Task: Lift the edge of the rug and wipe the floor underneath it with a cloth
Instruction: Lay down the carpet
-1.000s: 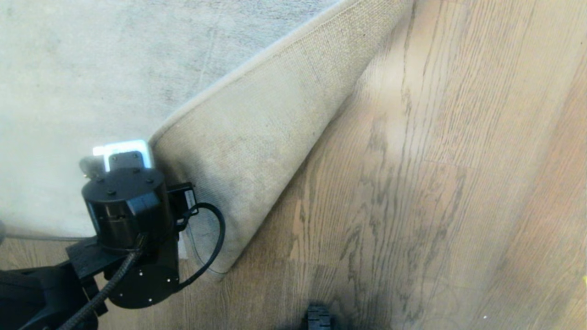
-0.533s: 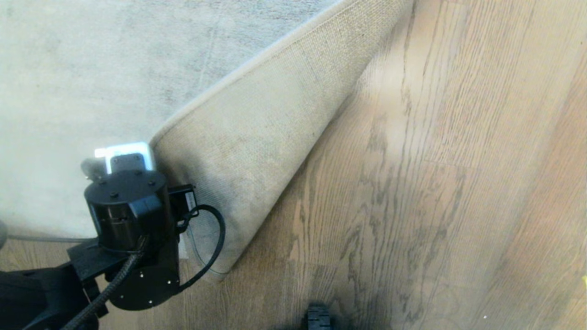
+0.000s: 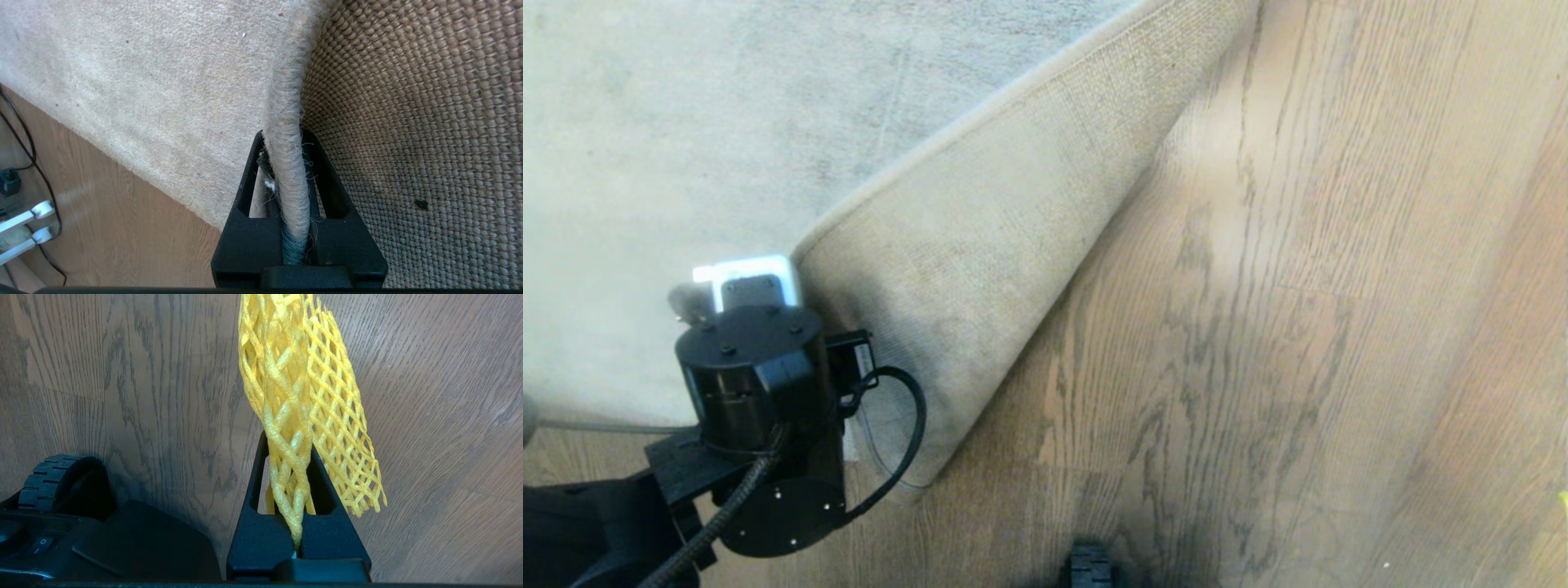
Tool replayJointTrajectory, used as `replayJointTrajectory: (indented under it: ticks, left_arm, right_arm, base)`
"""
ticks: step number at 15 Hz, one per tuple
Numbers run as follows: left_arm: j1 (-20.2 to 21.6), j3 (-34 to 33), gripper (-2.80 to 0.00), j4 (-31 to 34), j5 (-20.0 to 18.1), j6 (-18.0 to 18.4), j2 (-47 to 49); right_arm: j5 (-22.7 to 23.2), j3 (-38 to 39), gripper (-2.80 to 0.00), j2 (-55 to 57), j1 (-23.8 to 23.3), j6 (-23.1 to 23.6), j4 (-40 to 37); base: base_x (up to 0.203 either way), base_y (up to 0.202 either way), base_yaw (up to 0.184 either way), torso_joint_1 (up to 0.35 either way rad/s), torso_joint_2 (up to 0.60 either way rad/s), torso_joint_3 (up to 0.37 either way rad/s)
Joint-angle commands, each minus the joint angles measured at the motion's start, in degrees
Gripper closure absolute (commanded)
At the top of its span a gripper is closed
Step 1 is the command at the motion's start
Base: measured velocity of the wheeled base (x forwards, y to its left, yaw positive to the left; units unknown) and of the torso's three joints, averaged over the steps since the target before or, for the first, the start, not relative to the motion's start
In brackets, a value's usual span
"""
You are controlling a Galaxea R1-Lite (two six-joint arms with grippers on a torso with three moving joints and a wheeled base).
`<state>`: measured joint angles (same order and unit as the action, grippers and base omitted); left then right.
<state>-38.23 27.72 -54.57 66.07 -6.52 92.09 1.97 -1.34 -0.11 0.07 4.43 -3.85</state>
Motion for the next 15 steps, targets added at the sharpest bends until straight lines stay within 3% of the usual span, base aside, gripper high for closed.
replayJointTrajectory:
  ticks: [1, 8, 15]
  left_arm:
    - [-0.8, 0.1, 0.00, -0.3, 0.5, 0.1, 0.1]
    - [-6.0, 1.5, 0.00, -0.4, 0.9, 1.0, -3.1]
    - [-7.6, 1.5, 0.00, -0.4, 1.8, 1.2, -5.2]
  right_arm:
    - [0.0, 0.1, 0.00, 0.1, 0.0, 0.1, 0.0]
    - [0.0, 0.1, 0.00, 0.1, 0.0, 0.1, 0.0]
    - [0.0, 0.0, 0.00, 0.1, 0.0, 0.1, 0.0]
  base:
    - [0.000, 0.000, 0.000, 0.000, 0.00, 0.000]
    - [0.000, 0.000, 0.000, 0.000, 0.00, 0.000]
    - [0.000, 0.000, 0.000, 0.000, 0.00, 0.000]
